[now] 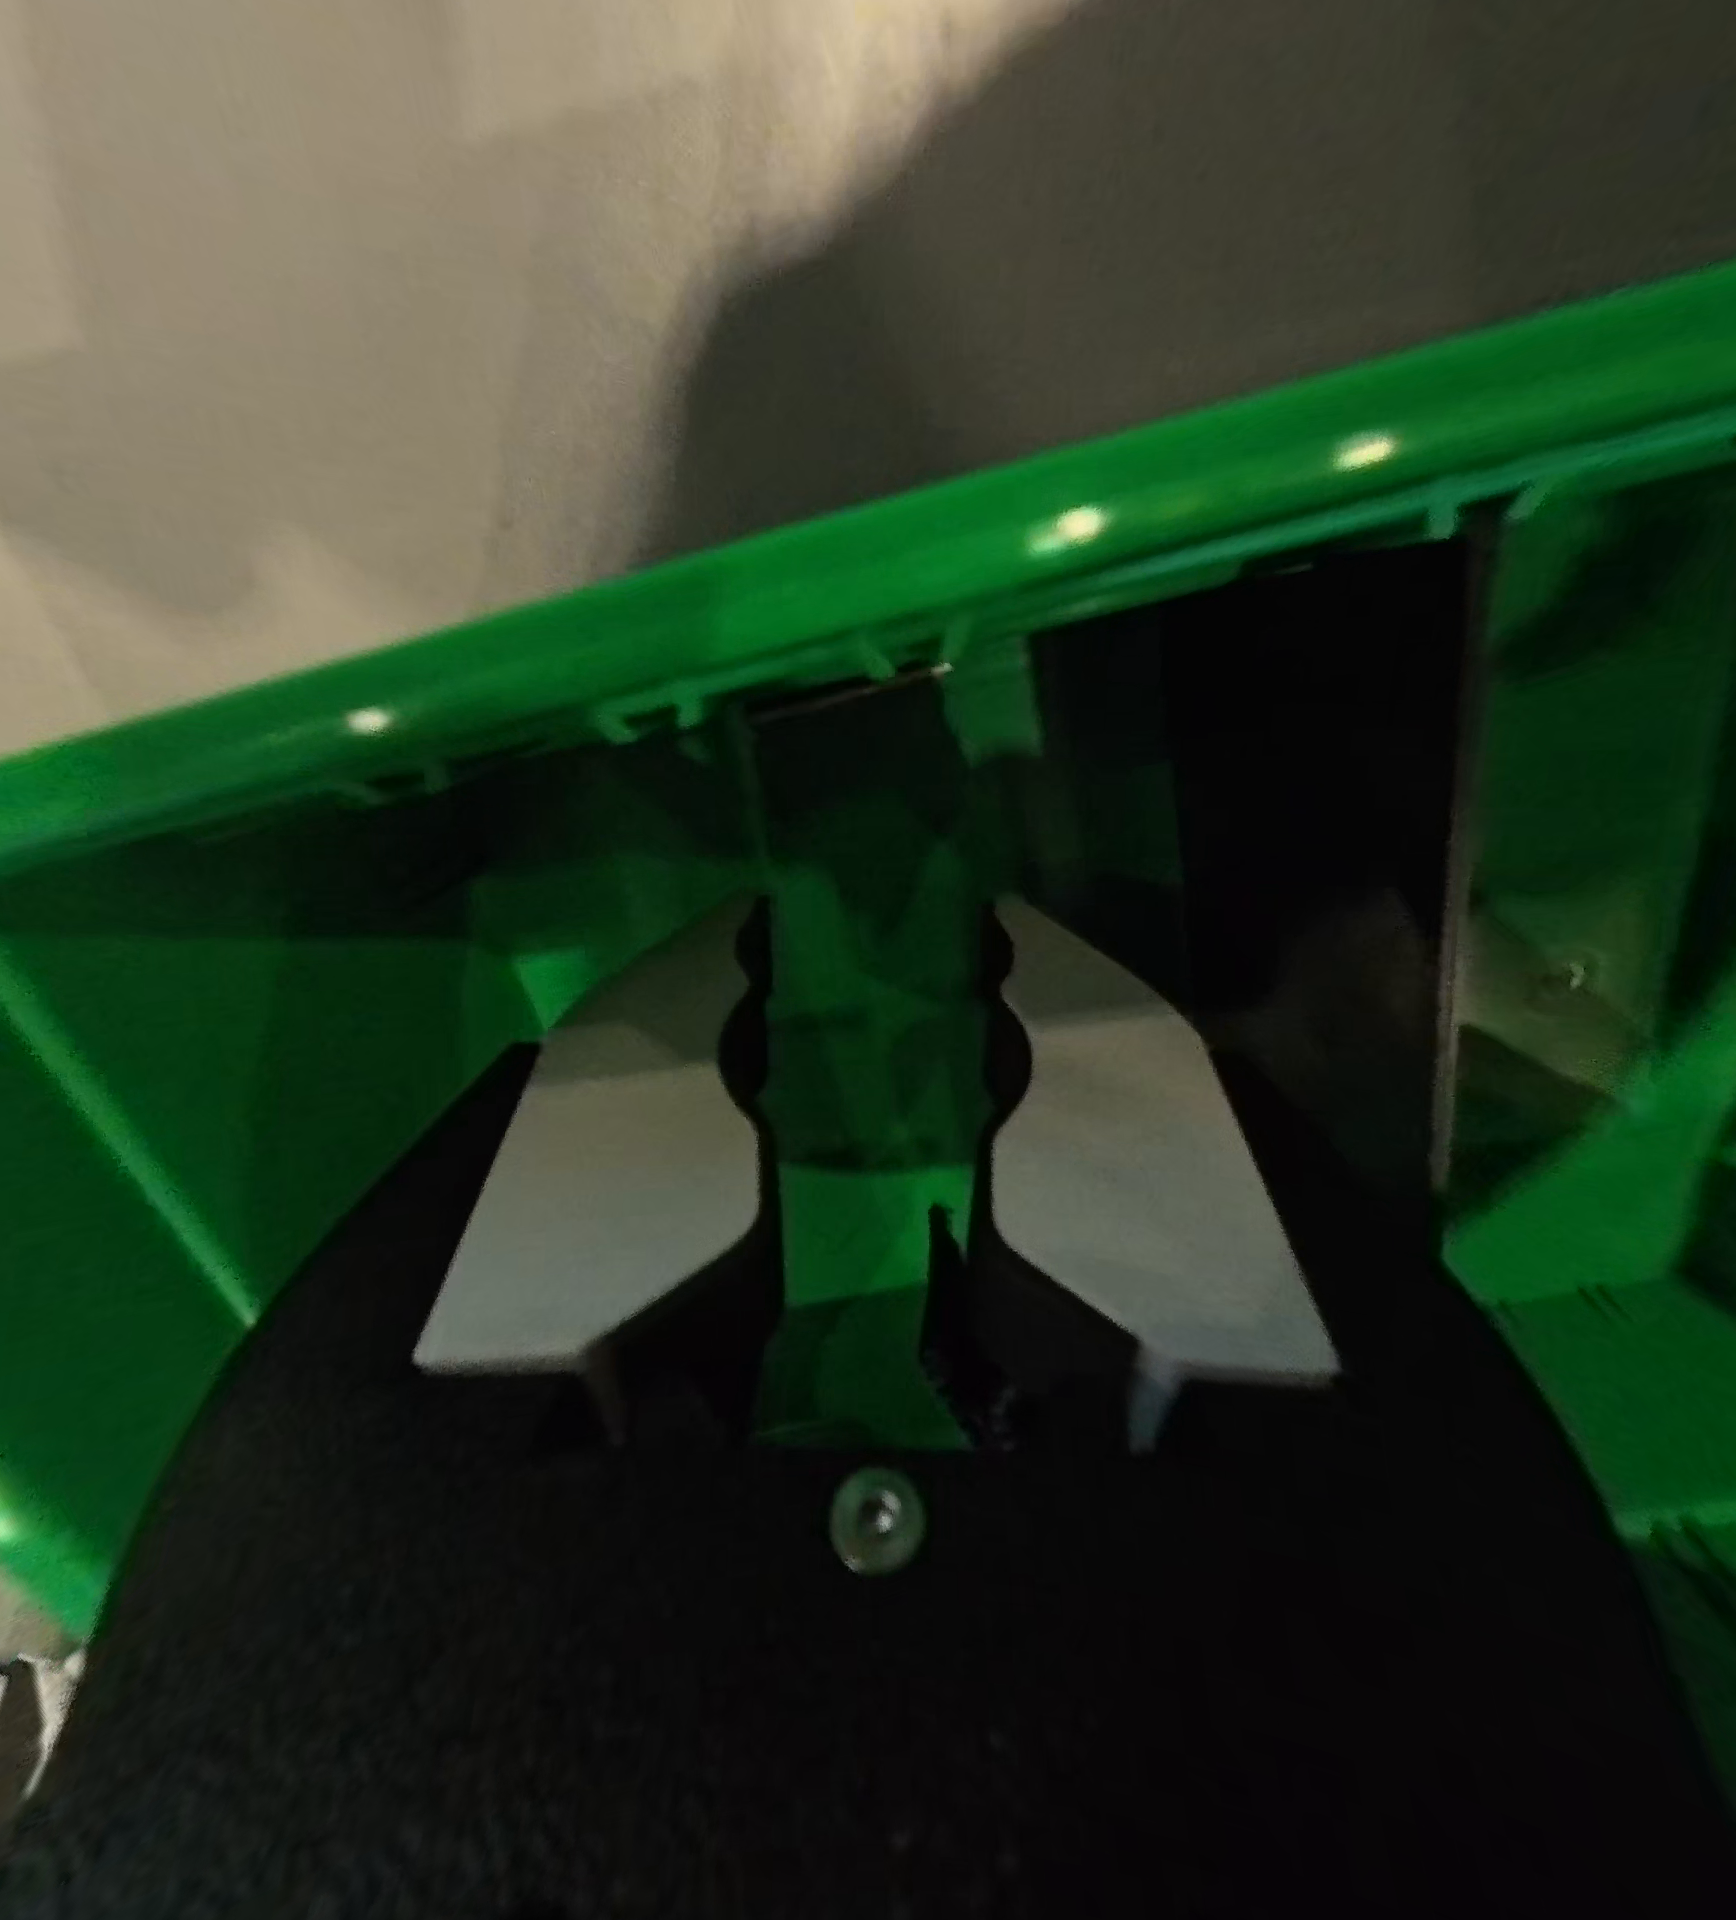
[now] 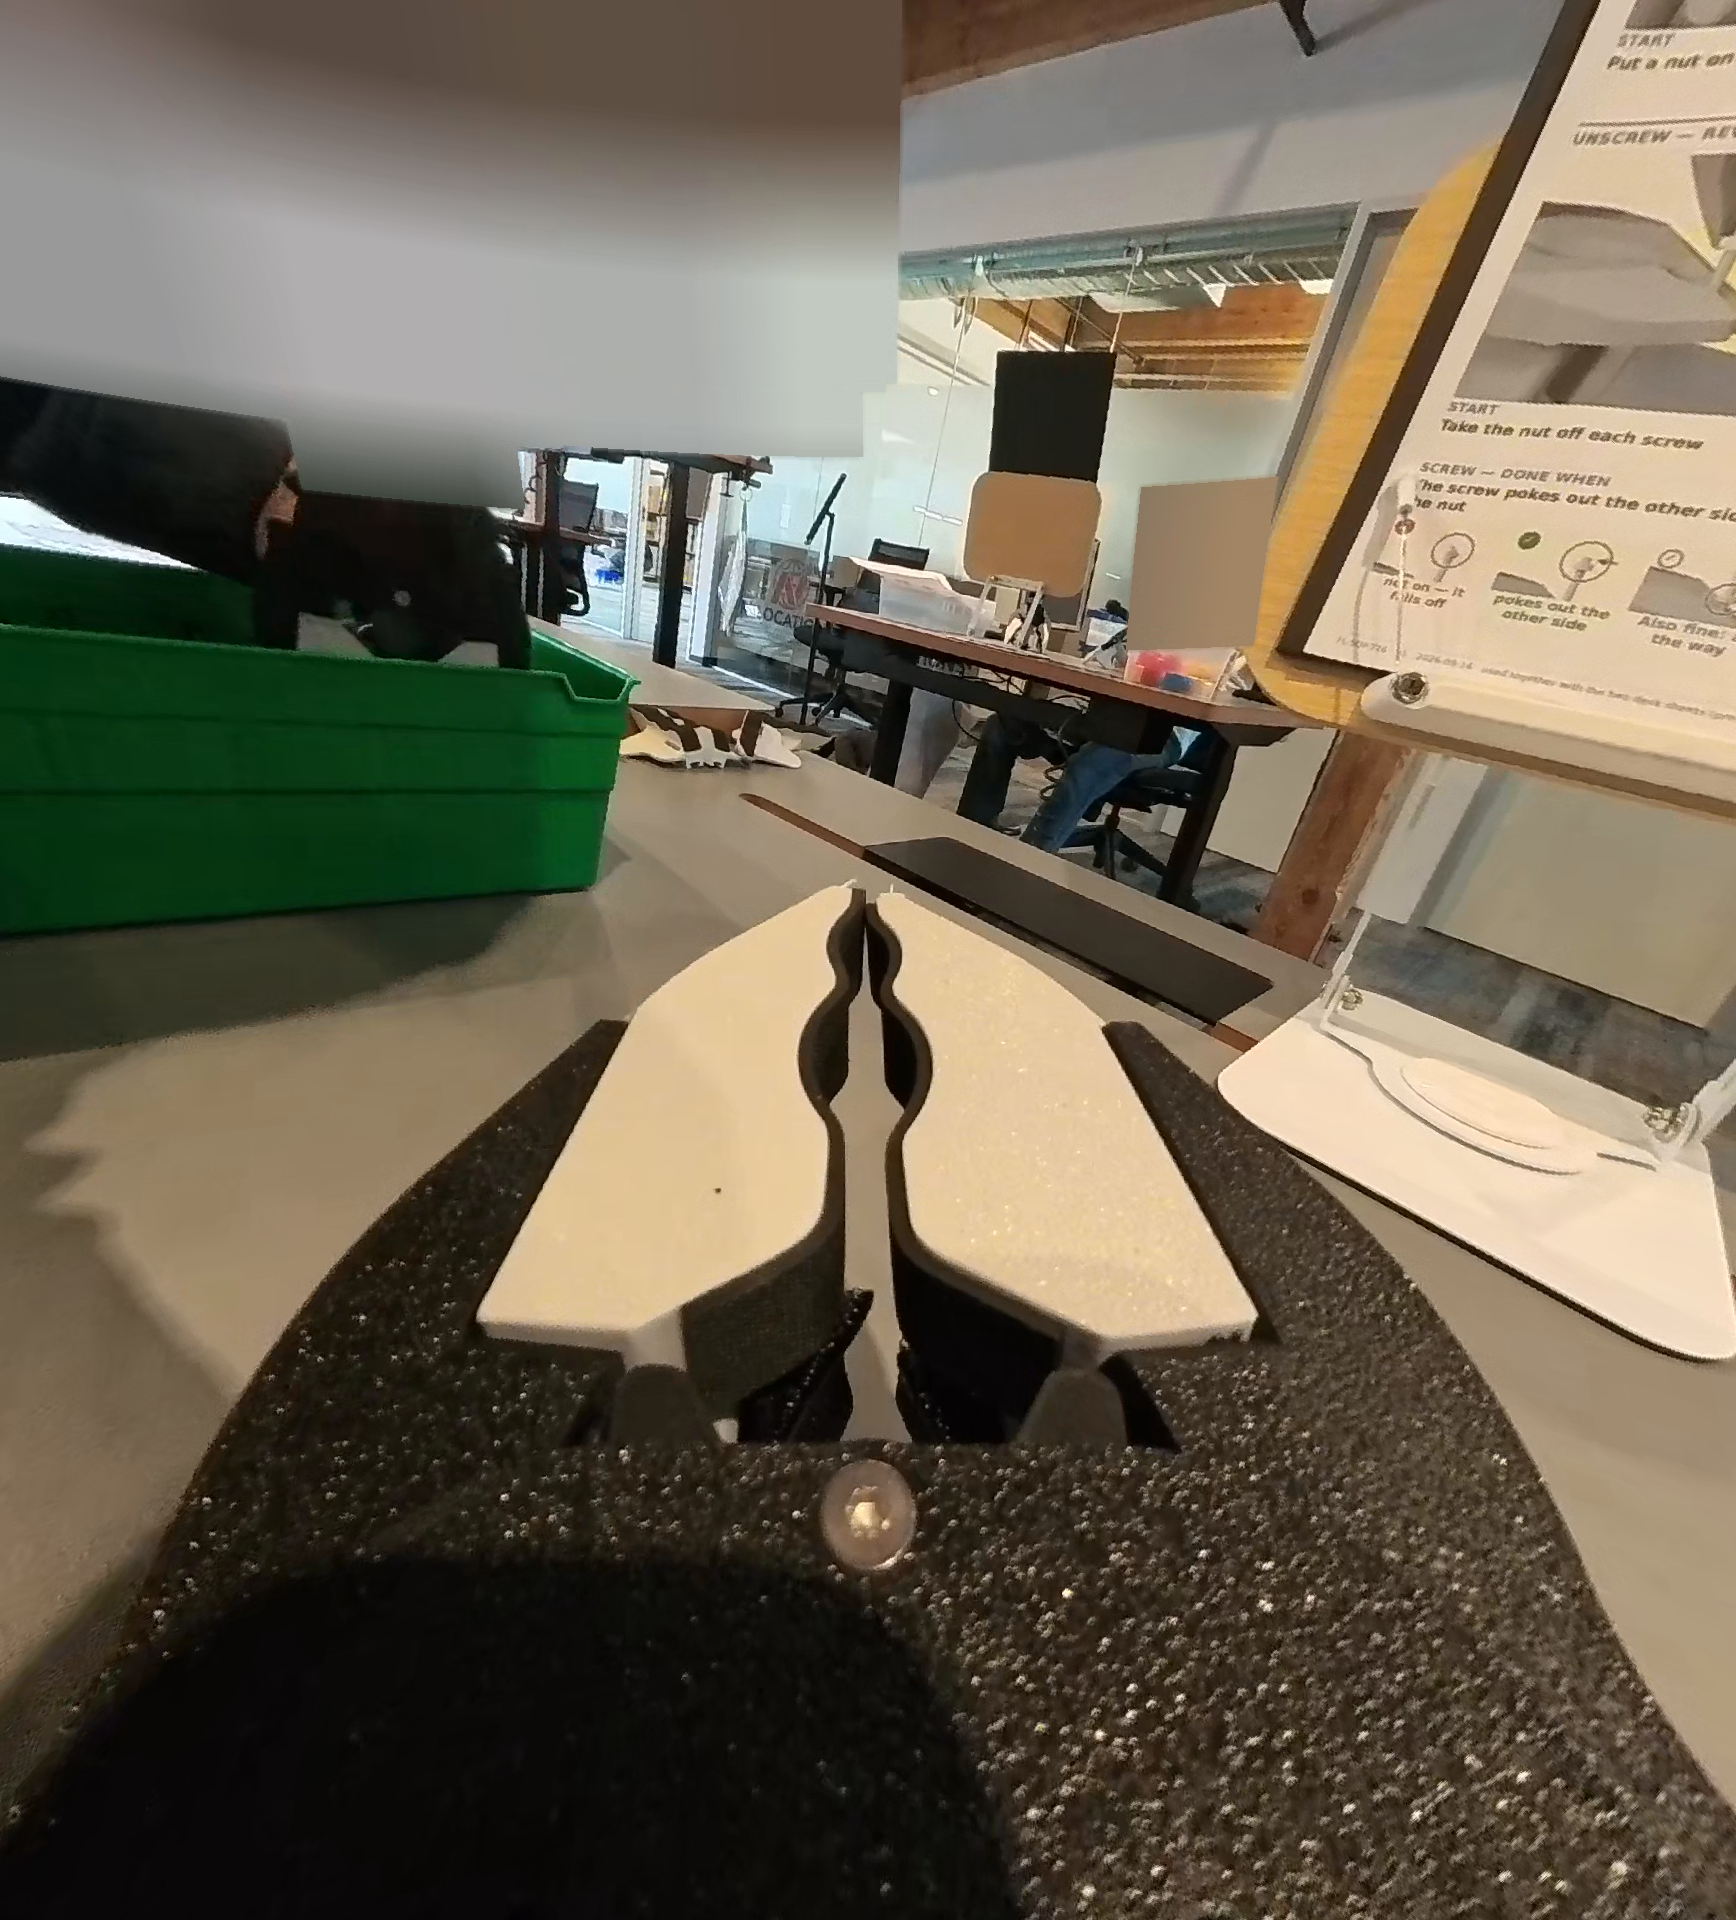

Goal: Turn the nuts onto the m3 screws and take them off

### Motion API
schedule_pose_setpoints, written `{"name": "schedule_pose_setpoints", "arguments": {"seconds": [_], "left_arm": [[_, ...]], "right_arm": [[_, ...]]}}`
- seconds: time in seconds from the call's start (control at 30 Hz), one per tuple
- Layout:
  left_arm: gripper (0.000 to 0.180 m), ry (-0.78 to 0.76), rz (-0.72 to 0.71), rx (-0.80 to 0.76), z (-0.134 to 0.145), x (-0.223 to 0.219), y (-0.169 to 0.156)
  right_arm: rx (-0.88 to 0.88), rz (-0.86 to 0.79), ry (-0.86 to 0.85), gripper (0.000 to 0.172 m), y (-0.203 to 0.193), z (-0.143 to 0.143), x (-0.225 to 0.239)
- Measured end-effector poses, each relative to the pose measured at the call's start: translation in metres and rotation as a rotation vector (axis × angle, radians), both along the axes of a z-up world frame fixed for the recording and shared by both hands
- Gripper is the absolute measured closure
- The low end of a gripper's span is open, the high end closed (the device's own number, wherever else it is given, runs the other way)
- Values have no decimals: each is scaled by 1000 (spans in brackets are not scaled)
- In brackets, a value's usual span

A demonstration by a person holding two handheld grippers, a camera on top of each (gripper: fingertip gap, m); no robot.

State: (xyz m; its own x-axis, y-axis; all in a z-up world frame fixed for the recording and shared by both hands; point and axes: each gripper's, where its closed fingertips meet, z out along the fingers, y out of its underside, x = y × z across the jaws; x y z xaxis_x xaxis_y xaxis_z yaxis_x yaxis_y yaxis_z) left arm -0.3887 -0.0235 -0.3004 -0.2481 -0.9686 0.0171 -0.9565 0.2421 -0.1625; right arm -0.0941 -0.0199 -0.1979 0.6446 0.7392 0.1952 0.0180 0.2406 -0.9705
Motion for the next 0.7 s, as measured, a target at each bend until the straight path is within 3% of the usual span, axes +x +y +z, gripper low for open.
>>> {"name": "schedule_pose_setpoints", "arguments": {"seconds": [0.23, 0.4, 0.7], "left_arm": [[147, -47, 24, 9, 1, 7, 3], [179, -45, 149, -12, -3, 10, 5], [180, -116, 301, -47, 0, 29, 10]], "right_arm": [[11, -4, -29, 172, -1, -2, -3], [18, -5, -52, 172, -1, -4, -5], [21, -5, -56, 172, -2, -4, -6]]}}
